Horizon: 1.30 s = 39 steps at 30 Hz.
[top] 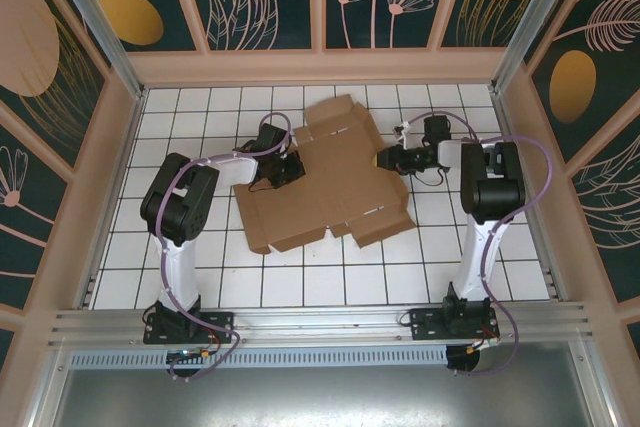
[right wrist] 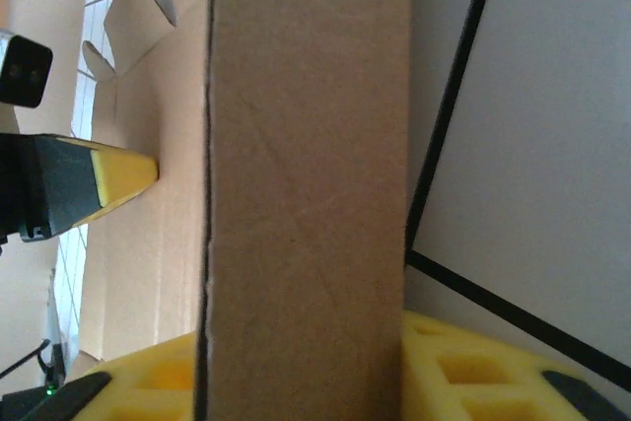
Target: Fold the paper box
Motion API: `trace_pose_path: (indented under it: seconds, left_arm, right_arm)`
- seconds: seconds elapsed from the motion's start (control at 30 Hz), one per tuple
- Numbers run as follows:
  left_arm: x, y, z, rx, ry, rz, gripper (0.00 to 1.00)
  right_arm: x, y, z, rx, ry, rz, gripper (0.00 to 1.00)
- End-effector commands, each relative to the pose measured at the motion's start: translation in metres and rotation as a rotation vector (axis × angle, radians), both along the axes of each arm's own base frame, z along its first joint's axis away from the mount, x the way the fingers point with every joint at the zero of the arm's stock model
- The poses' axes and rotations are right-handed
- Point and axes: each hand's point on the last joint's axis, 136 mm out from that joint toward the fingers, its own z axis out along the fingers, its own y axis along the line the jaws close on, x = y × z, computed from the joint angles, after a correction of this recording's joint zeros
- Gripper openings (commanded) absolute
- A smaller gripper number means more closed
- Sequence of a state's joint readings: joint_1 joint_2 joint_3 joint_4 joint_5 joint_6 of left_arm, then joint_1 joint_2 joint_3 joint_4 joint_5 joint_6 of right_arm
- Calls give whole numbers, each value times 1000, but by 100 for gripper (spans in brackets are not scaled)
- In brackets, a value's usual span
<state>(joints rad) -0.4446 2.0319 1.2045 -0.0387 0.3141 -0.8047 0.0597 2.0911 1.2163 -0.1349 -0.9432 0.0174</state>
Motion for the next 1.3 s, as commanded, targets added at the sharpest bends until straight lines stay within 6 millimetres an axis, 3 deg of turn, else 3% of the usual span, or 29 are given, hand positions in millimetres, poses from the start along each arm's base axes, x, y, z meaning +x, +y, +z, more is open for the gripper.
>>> trace_pose_path:
  seconds: [0.0, 0.13, 0.2, 0.4, 0.5, 0.63, 0.7, 0.8, 0.93, 1.03, 1.23, 1.27]
  left_arm:
    - [-24, 8, -41, 60, 113, -23, 0]
    - [-22, 6, -35, 49, 100, -21, 0]
    - [-21, 5, -32, 41, 93, -20, 0]
    - [-24, -6, -24, -26, 94, -36, 0]
    - [-25, -12, -9, -47, 75, -51, 0]
    - [-9, 6, 21, 33, -12, -2, 0]
    - [-3, 13, 23, 42, -14, 15, 1]
    - [-1, 15, 6, 51, 29, 14, 1]
    - [-8, 13, -19, 34, 86, 20, 0]
    - [-12, 10, -26, 13, 105, 19, 0]
    - [-17, 6, -28, -31, 113, 20, 0]
    - [-18, 6, -28, -37, 114, 20, 0]
  right_arm:
    - [-22, 19, -7, 70, 103, 54, 24]
    - [2, -6, 15, -64, -11, -58, 12]
    - [16, -25, 20, -218, -63, -125, 0]
    - [27, -55, 62, -439, -178, -220, 0]
    - [27, -61, 85, -572, -238, -244, 0]
    - [23, -64, 112, -799, -341, -222, 0]
    - [21, -57, 124, -846, -400, -194, 0]
    - [21, -49, 133, -936, -448, -159, 0]
    - [25, -37, 128, -1076, -438, -120, 0]
    - [27, -28, 122, -1173, -435, -90, 0]
    - [31, 12, 110, -1315, -460, -24, 0]
    - [27, 30, 108, -1326, -477, 3, 0]
